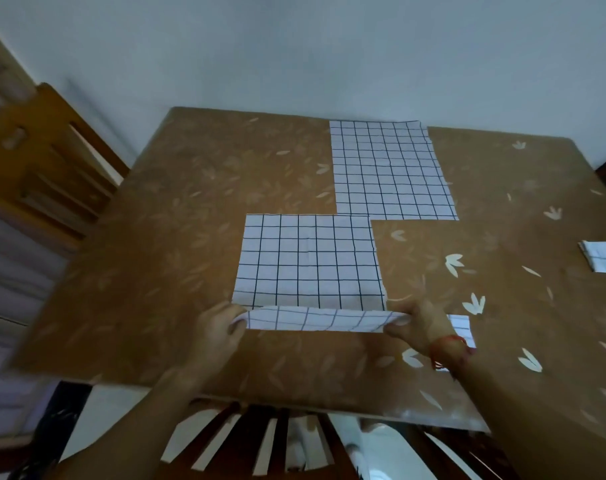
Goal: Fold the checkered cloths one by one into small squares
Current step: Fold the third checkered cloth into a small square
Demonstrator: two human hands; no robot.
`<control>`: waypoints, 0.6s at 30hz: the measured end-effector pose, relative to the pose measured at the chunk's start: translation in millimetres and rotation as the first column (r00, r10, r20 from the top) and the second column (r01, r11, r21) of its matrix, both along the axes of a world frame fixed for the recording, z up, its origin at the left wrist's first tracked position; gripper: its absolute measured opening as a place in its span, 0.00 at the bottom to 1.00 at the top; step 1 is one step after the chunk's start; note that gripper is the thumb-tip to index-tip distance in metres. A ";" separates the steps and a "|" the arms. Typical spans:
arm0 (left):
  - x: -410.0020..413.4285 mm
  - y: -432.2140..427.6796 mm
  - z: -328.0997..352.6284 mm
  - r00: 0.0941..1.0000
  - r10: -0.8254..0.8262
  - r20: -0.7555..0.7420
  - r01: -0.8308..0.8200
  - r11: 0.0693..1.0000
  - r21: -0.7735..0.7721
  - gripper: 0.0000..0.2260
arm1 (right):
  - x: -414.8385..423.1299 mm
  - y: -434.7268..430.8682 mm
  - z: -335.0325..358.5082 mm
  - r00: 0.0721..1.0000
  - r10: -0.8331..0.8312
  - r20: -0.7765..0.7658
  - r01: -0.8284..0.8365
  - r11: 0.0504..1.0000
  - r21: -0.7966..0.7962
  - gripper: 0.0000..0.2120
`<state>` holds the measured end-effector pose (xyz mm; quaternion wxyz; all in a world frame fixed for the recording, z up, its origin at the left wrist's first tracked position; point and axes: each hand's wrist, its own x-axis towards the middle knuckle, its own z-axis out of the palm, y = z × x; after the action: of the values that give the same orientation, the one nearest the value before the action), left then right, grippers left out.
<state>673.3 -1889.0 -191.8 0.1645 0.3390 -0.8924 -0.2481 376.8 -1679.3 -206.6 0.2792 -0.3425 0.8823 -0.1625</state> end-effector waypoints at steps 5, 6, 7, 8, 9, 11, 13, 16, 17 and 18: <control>14.6 3.1 0.8 1.000 0.006 -0.013 -0.006 1.000 -0.012 0.07 | 4.2 -1.3 5.8 0.999 0.014 0.047 -0.013 1.000 -0.009 0.05; 14.2 1.3 1.2 1.000 0.022 -0.007 -0.022 1.000 0.005 0.07 | 4.6 -1.7 11.7 0.997 -0.011 0.072 0.014 0.999 -0.032 0.08; 14.2 0.0 1.5 0.999 0.042 -0.014 -0.042 0.999 0.011 0.07 | 1.6 -3.3 10.4 0.995 -0.028 0.096 0.032 0.999 -0.038 0.10; 13.7 -1.7 2.3 0.998 0.051 -0.023 -0.051 0.999 0.008 0.07 | 1.9 -5.8 11.5 0.994 -0.039 0.106 0.042 0.999 -0.032 0.10; 12.6 -4.4 4.3 0.998 0.052 -0.033 -0.051 0.999 0.010 0.06 | 0.2 -8.8 10.7 0.991 -0.054 0.121 0.054 0.999 0.000 0.09; 9.9 -12.9 6.2 0.997 0.075 -0.034 -0.074 0.997 0.022 0.05 | -12.3 -10.9 -3.1 0.977 -0.154 0.150 0.156 0.988 -0.001 0.07; 4.8 -22.5 7.8 0.992 0.119 -0.036 -0.117 0.992 0.053 0.05 | -17.8 -16.2 -2.3 0.961 -0.196 0.197 0.200 0.980 -0.001 0.13; -6.5 -39.2 9.9 0.983 0.177 -0.038 -0.175 0.983 0.053 0.05 | -22.5 -30.0 0.9 0.936 -0.199 0.292 0.220 0.975 -0.041 0.10; -11.1 -45.1 11.1 0.981 0.191 -0.032 -0.189 0.981 0.046 0.05 | -36.7 -25.9 -23.1 0.939 -0.188 0.288 0.199 0.980 -0.008 0.09; -16.0 -51.5 11.8 0.979 0.200 -0.029 -0.199 0.979 0.049 0.06 | -56.2 -19.6 -59.3 0.923 -0.177 0.343 0.174 0.984 0.039 0.10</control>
<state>657.3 -1940.5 -180.1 0.1958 0.4262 -0.8452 -0.2563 320.6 -1698.9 -265.9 0.4152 -0.2273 0.8473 -0.2408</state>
